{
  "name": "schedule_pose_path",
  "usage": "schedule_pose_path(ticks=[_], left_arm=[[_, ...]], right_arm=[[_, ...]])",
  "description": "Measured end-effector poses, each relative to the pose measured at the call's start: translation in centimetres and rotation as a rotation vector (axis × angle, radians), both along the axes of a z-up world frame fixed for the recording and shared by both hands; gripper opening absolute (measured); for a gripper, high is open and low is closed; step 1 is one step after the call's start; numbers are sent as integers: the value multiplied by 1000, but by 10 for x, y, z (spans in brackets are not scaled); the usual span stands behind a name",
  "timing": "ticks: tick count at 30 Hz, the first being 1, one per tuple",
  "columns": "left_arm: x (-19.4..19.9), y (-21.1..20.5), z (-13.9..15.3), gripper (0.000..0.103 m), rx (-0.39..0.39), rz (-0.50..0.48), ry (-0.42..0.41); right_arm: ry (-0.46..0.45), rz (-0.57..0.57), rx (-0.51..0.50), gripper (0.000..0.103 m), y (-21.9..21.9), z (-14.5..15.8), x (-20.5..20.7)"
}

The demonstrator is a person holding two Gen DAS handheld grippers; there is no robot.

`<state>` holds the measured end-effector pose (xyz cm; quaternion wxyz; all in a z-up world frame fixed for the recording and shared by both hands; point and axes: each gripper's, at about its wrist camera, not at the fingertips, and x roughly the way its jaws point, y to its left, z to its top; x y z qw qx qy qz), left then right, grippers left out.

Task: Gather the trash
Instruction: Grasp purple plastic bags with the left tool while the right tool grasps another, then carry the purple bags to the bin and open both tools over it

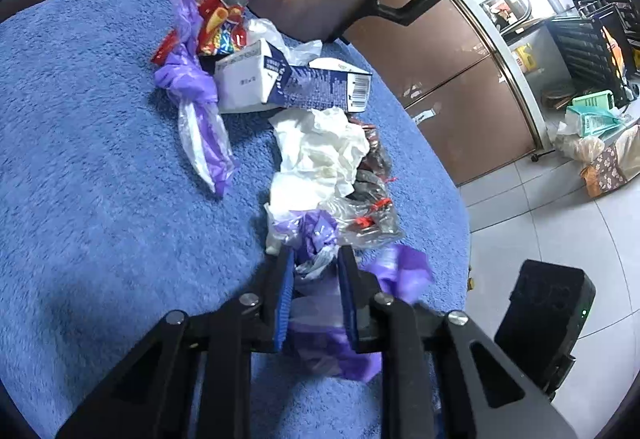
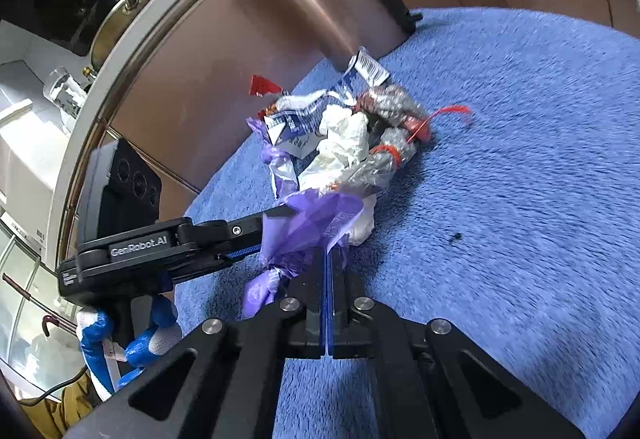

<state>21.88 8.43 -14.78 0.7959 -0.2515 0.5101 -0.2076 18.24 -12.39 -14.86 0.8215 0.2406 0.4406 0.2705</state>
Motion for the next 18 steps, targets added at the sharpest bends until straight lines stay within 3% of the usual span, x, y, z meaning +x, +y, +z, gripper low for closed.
schedule_pose_path(ticks=[9,18], left_arm=[[-39,16,35,20,-24,1,-81],[-72,-6,86,20,-10,-42,-191]], right_arm=[[-108,-50,-3,0,-30,45,-51],[-221,-136,11,0,-72,93,-104]])
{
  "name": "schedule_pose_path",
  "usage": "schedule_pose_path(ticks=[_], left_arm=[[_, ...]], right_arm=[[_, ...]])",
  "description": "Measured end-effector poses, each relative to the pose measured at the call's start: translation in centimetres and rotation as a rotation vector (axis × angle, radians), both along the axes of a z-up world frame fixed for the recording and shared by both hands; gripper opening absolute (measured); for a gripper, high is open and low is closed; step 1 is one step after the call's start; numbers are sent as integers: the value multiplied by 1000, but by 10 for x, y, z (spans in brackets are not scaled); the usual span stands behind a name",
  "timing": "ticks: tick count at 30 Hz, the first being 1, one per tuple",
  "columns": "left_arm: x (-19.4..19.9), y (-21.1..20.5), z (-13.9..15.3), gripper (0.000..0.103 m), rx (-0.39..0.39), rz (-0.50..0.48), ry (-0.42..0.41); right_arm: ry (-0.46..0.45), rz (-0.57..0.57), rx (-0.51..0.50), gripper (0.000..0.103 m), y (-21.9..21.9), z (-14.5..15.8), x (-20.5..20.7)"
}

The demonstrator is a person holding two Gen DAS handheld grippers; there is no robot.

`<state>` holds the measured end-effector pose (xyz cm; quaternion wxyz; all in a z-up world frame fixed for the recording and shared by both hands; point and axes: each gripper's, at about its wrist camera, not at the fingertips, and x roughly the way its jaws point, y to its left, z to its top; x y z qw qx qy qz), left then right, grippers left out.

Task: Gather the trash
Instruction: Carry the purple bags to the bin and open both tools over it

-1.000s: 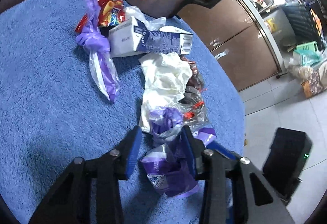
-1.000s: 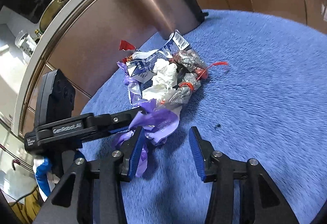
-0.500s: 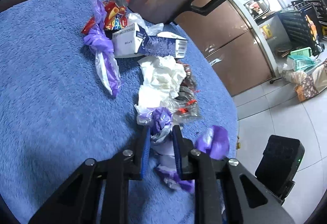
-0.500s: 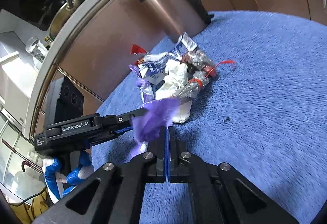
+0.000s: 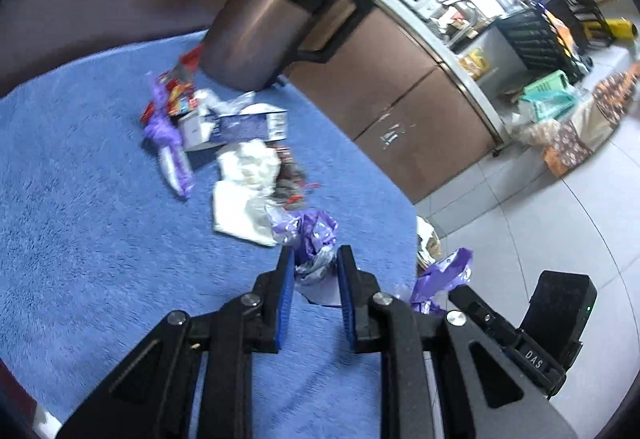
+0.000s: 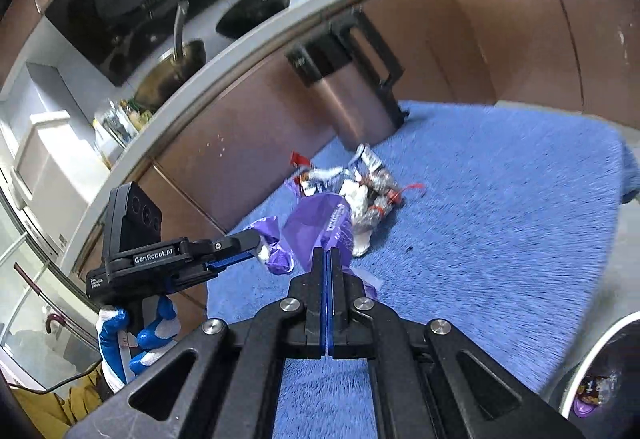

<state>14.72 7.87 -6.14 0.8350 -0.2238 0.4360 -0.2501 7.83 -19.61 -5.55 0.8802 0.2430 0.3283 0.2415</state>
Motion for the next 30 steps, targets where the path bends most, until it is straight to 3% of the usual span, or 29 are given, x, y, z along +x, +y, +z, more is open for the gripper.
schedule_pose_path(ticks=[5,12,17,25,27,30], left_arm=[[-15,-51,18,20,13,-117,-32],[-37,-163,20,20,51,-348,-39],[-52,-249,10,20,107,-500,-27],[-72,-357,-26,23,212,-645,8],[-74,-372,-33,26,236,-655,11],[-76,-388,-42,47,265,-662,3]], right_arm=[[-45,-113,11,0,-39,16,-39],[-52,-328,-7,0,-118,18,-101],[17,-520,-46,0,-176,-8,-138],[156,-680,-66,0,-229,-69,-158],[188,-701,-59,4,-238,-82,-158],[231,-737,-67,5,-249,-97,-159]])
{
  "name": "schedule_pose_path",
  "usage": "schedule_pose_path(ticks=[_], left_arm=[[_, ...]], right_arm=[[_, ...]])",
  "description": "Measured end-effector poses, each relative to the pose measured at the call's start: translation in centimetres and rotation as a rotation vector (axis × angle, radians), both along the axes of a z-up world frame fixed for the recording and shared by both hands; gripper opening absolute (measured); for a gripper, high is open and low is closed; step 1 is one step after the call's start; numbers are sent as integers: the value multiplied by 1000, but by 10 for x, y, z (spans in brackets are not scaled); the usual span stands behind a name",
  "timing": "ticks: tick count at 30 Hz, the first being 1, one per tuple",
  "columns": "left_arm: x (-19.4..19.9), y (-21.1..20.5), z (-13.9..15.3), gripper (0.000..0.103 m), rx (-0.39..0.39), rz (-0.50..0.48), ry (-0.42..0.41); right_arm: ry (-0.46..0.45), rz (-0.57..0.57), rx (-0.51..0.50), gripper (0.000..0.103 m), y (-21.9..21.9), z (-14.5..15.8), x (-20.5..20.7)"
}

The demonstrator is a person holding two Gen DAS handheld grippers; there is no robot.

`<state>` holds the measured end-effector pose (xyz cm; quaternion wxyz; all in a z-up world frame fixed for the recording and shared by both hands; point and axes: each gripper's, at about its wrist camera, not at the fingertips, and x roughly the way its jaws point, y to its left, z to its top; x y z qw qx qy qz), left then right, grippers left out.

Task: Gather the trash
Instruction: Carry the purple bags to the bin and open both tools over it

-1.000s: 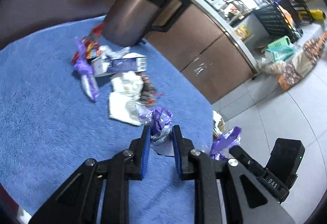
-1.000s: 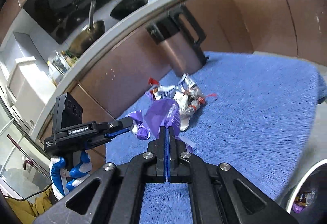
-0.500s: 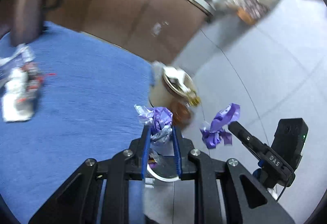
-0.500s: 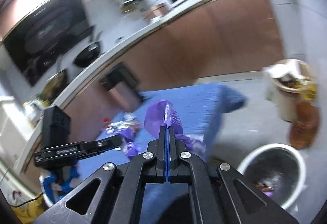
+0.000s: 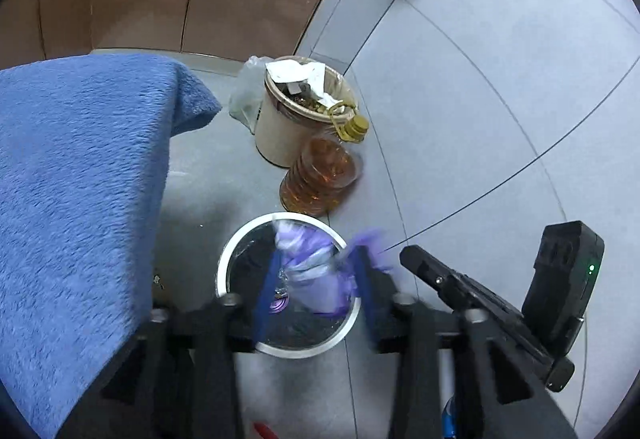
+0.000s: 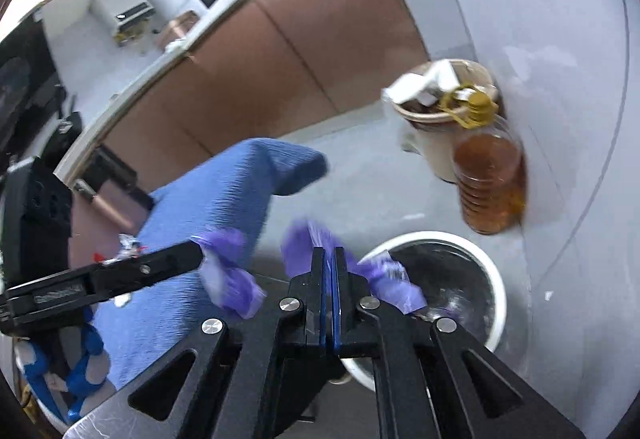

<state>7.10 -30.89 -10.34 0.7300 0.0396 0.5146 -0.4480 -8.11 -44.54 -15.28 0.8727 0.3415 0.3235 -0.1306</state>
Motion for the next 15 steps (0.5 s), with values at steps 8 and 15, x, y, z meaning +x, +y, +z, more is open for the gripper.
schedule_pose_path(ticks=[8,15], left_arm=[[6,7,2,60,-46,25,-4],[15,56,37,60,-98,131,-145]], right_arm=[[30,-62,-11,20,-8,-9,-8],[-26,-49,-86,26,9,30,-8]])
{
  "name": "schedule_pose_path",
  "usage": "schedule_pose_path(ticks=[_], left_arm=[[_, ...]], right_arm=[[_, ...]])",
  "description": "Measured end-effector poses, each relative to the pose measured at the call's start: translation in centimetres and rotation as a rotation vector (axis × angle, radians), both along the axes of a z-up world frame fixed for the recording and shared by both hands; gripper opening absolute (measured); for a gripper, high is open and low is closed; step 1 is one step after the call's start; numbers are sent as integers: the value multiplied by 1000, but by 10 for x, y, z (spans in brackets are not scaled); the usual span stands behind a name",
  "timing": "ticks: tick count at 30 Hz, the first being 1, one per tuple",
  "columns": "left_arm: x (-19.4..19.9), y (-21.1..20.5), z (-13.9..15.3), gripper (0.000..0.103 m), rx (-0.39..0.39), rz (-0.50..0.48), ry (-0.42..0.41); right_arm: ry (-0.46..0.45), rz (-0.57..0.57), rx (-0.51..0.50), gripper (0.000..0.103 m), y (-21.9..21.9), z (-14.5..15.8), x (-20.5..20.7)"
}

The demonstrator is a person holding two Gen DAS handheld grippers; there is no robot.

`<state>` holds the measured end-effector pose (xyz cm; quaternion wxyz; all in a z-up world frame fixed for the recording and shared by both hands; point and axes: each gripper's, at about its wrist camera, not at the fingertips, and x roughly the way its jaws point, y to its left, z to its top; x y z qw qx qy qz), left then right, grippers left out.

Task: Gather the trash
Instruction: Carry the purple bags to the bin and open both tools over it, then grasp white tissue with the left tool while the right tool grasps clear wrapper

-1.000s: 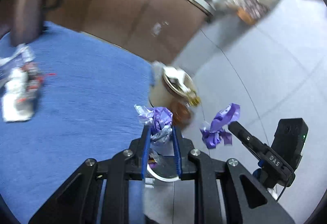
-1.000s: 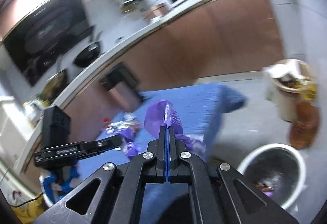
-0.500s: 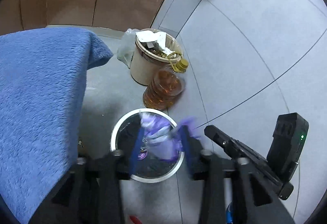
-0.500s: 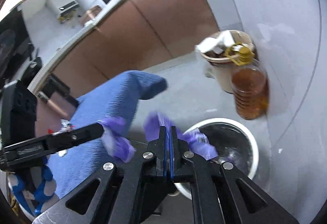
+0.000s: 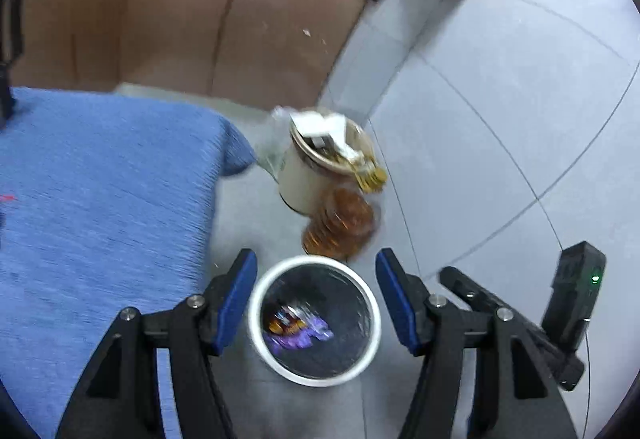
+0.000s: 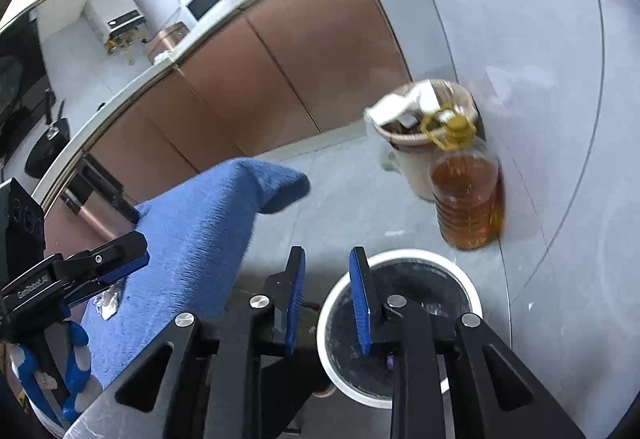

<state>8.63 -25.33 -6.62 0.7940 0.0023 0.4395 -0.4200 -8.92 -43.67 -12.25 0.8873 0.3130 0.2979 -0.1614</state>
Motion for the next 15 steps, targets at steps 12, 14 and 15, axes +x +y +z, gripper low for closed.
schedule_pose_path(ticks=[12,14,15], left_arm=[[42,142,22,60,-8,212,-54],[52,170,19,60,-4,264,-52],[55,181,18,60,-3,285,-51]], right_arm=[[-82,219,-69,30,72,56,55],[-83,256,-65,30,83,59,67],[-83,284,-60,30,93,60,77]])
